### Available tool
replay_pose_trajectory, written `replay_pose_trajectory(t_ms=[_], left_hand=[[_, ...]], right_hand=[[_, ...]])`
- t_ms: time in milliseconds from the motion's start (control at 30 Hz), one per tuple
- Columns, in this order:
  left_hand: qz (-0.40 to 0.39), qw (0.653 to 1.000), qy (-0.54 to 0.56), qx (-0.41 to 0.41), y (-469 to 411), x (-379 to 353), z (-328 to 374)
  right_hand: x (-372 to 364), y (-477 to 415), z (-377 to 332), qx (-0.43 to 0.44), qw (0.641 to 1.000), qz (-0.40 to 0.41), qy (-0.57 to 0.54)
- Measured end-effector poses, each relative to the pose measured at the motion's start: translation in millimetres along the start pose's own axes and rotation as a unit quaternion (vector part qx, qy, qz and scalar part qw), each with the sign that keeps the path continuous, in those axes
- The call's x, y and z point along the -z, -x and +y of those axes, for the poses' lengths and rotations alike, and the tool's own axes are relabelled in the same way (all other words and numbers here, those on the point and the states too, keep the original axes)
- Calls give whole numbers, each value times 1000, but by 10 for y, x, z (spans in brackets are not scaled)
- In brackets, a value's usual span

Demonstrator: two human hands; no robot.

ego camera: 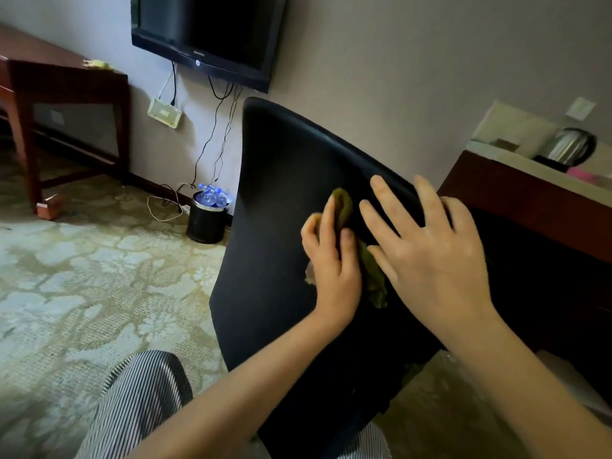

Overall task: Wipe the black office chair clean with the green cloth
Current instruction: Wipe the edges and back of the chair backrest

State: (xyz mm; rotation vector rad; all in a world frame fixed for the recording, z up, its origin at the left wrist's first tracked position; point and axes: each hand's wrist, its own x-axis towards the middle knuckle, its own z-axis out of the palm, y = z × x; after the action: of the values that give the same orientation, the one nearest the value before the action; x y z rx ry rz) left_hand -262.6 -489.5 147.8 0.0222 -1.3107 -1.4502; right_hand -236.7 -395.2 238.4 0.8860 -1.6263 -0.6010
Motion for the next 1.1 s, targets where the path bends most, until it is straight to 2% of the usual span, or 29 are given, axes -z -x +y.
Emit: replay_pose_trajectory(t_ms=[100, 233, 367, 533, 600, 733, 800, 833, 900, 967, 1033, 1067, 1100], left_hand=[[14, 997, 15, -75, -362, -48, 135], [7, 986, -36, -162, -550, 23, -73], [54, 988, -66, -131, -452, 67, -265], [46, 992, -88, -78, -3, 50, -402], [23, 992, -98, -78, 252, 25, -358], [-93, 963, -156, -199, 702, 59, -313], [-127, 952, -151, -233, 648, 120, -269], [-124, 951, -144, -246, 550, 127, -212], [-67, 952, -129, -269, 245, 51, 5], [-4, 958, -86, -274, -82, -97, 272], [14, 952, -55, -299, -256, -214, 443], [8, 944, -61, -324, -265, -243, 452], [-5, 933, -72, -353, -245, -248, 420]], right_hand=[[-28, 38, 99, 28, 1000, 7, -11], [-39, 119, 189, 35, 998, 22, -48], [29, 371, 236, -9, 995, 42, -86], [-54, 755, 227, -62, 985, 32, -160], [-79, 788, 153, -98, 970, 61, -214], [-104, 809, 85, -151, 942, 115, -275], [-130, 871, 36, -198, 922, 124, -310], [-129, 915, -17, -231, 904, 126, -338], [-119, 991, -141, -300, 844, 134, -424], [-93, 1029, -210, -367, 754, 128, -530], [-50, 1058, -197, -416, 652, 104, -625], [-40, 1077, -176, -427, 618, 95, -654], [-38, 1097, -157, -431, 598, 90, -670]])
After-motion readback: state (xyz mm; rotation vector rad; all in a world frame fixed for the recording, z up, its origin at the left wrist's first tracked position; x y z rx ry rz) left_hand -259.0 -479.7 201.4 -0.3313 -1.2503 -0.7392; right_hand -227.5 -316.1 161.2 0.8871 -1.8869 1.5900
